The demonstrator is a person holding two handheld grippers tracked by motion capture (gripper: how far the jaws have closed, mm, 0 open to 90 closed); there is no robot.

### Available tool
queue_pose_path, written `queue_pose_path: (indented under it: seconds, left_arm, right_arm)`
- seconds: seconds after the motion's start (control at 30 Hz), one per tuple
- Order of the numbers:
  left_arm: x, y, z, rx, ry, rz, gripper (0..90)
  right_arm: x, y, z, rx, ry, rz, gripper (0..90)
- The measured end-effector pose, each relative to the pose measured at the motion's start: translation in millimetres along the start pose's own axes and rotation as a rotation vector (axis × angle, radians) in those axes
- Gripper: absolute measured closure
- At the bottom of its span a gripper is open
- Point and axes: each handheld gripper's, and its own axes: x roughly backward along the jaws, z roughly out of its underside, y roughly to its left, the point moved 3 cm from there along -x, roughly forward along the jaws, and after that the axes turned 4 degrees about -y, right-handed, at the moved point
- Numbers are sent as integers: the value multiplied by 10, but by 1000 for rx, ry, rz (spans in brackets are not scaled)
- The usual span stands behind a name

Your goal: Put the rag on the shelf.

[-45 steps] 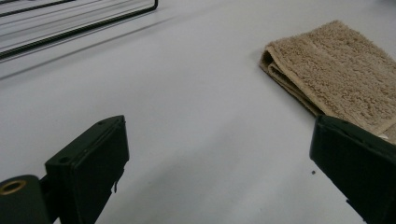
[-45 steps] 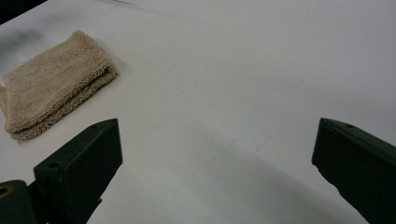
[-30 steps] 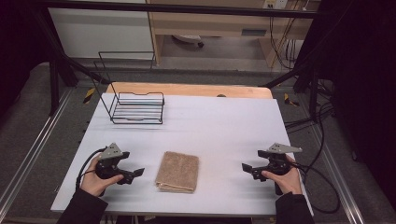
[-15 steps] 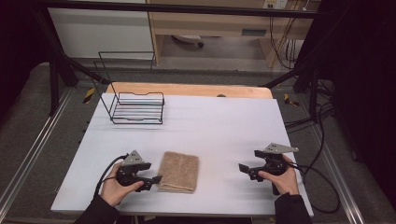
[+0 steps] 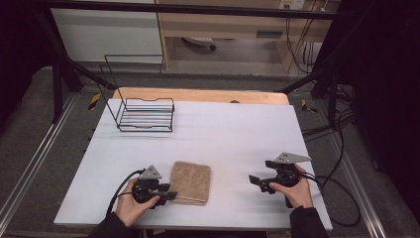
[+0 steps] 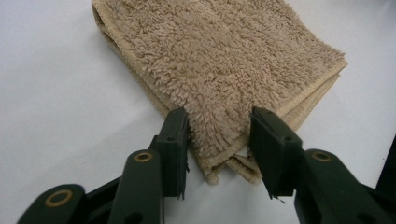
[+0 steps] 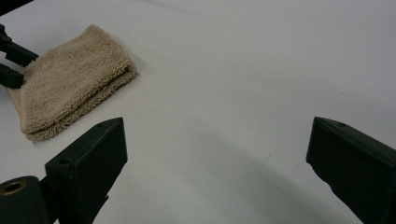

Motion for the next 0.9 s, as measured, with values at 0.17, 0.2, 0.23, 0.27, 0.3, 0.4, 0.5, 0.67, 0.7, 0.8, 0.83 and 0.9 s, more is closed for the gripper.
queue_pose_path:
  seconds: [0.17,0.2,0.23,0.27,0.3,0.4,0.5,0.67,0.7,0.8,0.83,0.9]
  left_arm:
    - [-2,-11,5,-1,1,-17,623]
    - [-3,-13,7,0,2,-20,634]
    - [-4,-15,8,2,1,-23,637]
    - [-4,-18,9,3,0,-28,644]
    - [-5,-20,10,6,0,-30,649]
    - [-7,-22,11,10,0,-37,659]
    - [-9,-32,7,9,6,-47,660]
    - [-3,-4,-16,10,29,-47,641]
    - [-4,1,-17,11,29,-45,636]
    - [-11,-2,-19,8,17,-61,613]
    - [-9,0,-20,0,17,-68,602]
    - [-9,11,-26,-2,18,-78,575]
  right_arm:
    - [-82,86,-40,17,11,-6,68]
    - [-108,111,-54,24,15,-11,72]
    - [-140,137,-70,28,19,-13,74]
    - [-179,164,-89,35,20,-19,77]
    - [-220,199,-108,40,24,-26,79]
    - [-356,311,-175,62,47,-39,88]
    - [-496,418,-263,82,54,-53,111]
    - [-733,574,-377,94,71,-76,136]
    - [-777,597,-392,95,78,-78,146]
    - [-904,649,-420,89,86,-76,176]
    - [-940,665,-423,93,89,-73,185]
    - [-1004,694,-420,92,98,-79,202]
